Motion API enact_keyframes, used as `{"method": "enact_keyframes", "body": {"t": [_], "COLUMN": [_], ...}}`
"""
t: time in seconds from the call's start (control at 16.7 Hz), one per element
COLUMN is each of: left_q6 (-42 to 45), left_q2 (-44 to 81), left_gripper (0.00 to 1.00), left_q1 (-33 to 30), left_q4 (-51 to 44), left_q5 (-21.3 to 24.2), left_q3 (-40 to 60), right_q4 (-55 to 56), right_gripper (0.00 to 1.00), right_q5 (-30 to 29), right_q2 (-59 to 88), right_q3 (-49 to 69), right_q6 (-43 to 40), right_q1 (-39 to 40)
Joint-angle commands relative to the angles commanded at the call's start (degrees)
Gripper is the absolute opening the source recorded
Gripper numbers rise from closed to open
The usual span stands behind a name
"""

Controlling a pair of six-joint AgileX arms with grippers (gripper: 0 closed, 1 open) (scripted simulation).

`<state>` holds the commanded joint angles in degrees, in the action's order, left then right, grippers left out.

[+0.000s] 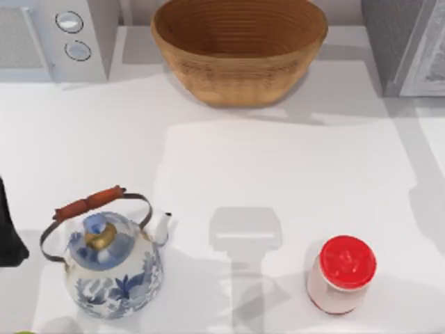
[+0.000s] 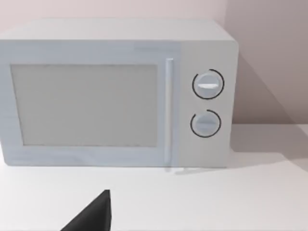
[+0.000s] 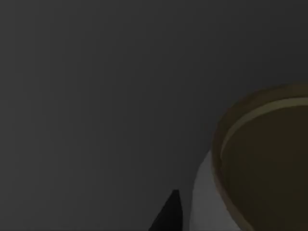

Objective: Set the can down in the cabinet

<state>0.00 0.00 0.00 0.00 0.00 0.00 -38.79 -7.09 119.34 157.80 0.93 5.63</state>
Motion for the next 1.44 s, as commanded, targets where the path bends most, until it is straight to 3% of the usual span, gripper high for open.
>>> {"method": "enact_keyframes", "body": {"t": [0.3,1.08,1.44], "left_q6": [0.0,0.0,0.0], "left_q2": [0.0,0.0,0.0], "left_gripper": [1.0,1.0,1.0], "left_q1": [0.0,0.0,0.0], "left_q4": [0.0,0.0,0.0], "left_q5": [0.0,0.0,0.0], "left_q3": [0.0,0.0,0.0], "right_q4": [0.0,0.0,0.0], "right_gripper": [0.0,0.98,1.0], "right_q5": [0.0,0.0,0.0], "right_q2": [0.2,0.2,0.2], "right_q3": [0.4,0.4,0.4], "right_q6": [0.0,0.0,0.0], "right_q1": [-0.1,-0.1,-0.1]}}
